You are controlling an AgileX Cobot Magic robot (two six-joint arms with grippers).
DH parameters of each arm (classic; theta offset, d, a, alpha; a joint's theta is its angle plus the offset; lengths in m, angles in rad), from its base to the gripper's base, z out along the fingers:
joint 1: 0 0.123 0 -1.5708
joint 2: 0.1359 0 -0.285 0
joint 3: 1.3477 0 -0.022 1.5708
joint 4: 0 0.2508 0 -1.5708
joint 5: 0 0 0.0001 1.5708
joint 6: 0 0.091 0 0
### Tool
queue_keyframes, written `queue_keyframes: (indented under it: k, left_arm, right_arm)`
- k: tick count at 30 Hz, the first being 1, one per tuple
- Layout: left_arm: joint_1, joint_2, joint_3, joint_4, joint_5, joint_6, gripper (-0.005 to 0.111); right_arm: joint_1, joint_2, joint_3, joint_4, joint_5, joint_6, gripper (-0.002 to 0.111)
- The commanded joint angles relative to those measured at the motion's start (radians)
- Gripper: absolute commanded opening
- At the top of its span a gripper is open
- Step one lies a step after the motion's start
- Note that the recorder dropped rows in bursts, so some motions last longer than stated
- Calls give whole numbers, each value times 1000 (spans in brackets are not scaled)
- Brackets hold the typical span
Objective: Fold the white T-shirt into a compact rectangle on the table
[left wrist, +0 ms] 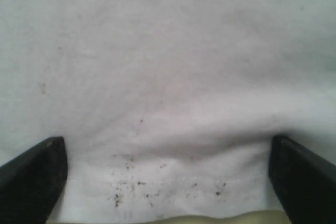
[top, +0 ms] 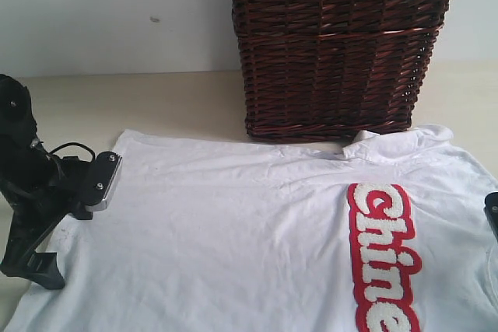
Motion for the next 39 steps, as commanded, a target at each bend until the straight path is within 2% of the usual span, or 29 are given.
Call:
queue_keyframes:
  k: [1, 26, 29, 33, 39]
  left_arm:
    - [2, 39, 34, -12, 71, -11, 105]
    - [2, 39, 34, -12, 71, -11, 105]
    - [2, 39, 34, -12, 71, -11, 105]
    - [2, 39, 34, -14, 71, -11, 105]
    - [2, 39, 34, -14, 71, -11, 105]
  right_arm:
    - [-3, 20, 8, 30, -12, -38, 105]
    - [-1, 22, 21, 115, -63, -19, 104]
    - [-1, 22, 36, 107, -66, -19, 96]
    - [-1, 22, 38, 60, -57, -10, 77]
    - [-1, 22, 38, 62, -52, 53, 43]
